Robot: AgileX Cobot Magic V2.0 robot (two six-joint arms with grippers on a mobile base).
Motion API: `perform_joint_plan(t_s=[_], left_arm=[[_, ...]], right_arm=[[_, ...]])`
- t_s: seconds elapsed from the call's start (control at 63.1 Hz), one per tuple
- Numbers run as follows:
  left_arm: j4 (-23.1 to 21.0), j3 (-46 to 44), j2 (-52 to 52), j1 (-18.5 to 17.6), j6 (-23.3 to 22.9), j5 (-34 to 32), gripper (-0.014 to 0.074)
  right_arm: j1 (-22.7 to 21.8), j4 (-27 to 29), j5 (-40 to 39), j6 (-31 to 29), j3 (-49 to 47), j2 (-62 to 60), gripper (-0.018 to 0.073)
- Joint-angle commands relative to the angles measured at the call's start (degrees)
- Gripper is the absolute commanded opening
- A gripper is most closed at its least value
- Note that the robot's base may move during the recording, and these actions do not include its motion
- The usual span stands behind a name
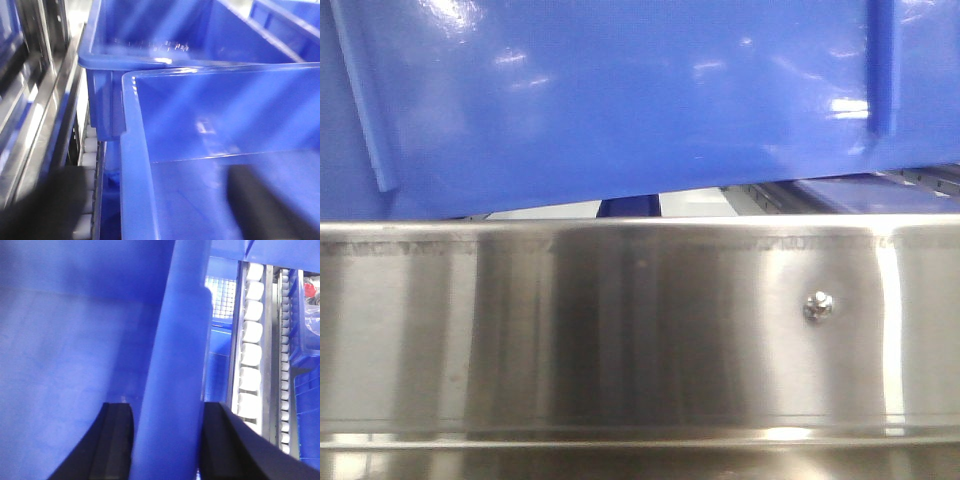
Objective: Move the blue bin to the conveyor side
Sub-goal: 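Close both grippers on the blue bin's side walls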
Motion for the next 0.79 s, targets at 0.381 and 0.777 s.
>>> perform_joint_plan(t_s=[0.381, 0.777], left_arm=[[0.00, -1.05, 9.23, 0.14, -6.32, 8.75, 0.0515], [1.04, -4.33, 9.66, 0.14, -6.32, 10.97, 0.0515]], right_arm=[[-0.06, -1.21, -0.83, -1.02, -0.03, -1.12, -0.0089], [-0.06, -1.21, -0.83, -1.02, -0.03, -1.12, -0.0089]])
